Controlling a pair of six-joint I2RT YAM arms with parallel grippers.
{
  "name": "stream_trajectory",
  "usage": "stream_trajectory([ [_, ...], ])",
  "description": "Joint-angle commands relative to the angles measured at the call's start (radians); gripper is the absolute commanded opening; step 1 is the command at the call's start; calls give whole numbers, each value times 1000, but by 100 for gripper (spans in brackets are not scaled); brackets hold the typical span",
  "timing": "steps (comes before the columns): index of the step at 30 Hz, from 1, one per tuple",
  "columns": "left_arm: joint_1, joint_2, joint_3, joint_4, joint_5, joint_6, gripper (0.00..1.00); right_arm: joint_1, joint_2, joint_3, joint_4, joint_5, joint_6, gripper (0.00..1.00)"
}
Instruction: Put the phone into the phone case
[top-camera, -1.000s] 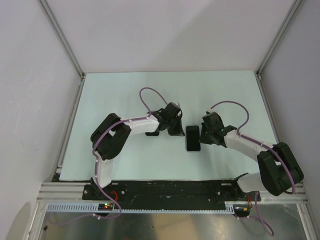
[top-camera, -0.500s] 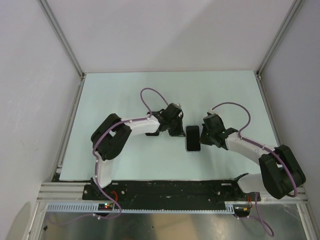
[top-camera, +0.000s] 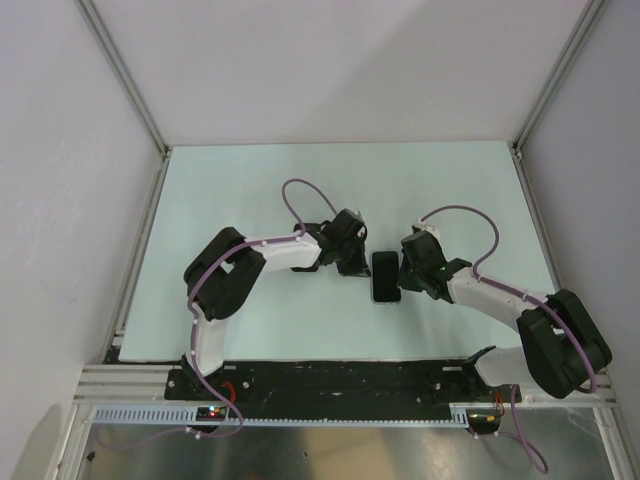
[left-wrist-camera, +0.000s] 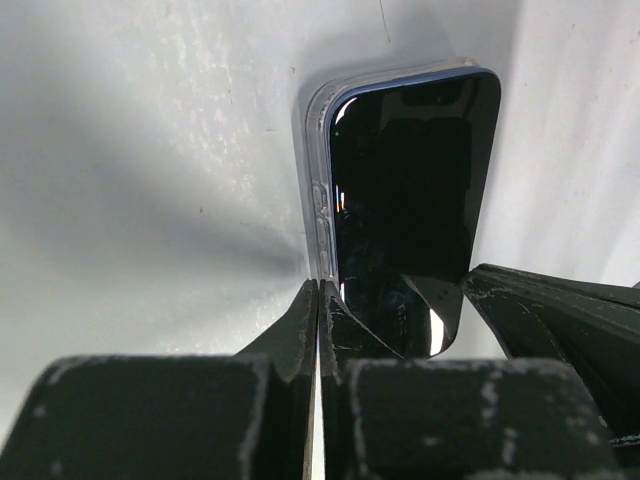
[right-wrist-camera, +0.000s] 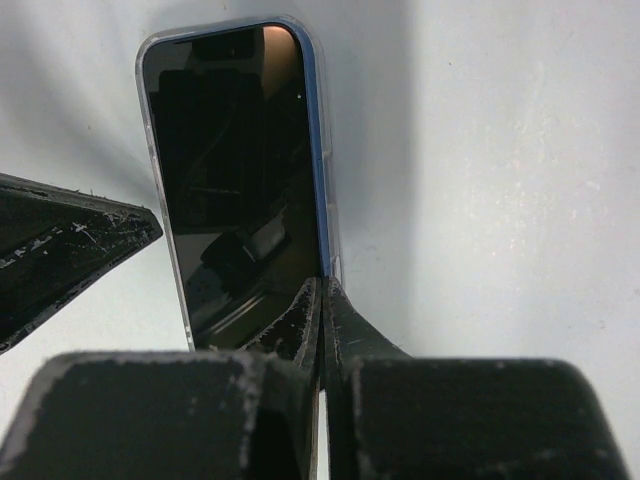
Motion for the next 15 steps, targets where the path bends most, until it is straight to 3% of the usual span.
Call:
stream_trajectory([
  [1, -7, 8, 4, 17, -6, -7, 1, 60, 116, -53, 28, -97, 52, 0],
  [15, -8, 13, 17, 16, -4, -5, 0, 101, 240, -82, 80, -77, 94, 0],
])
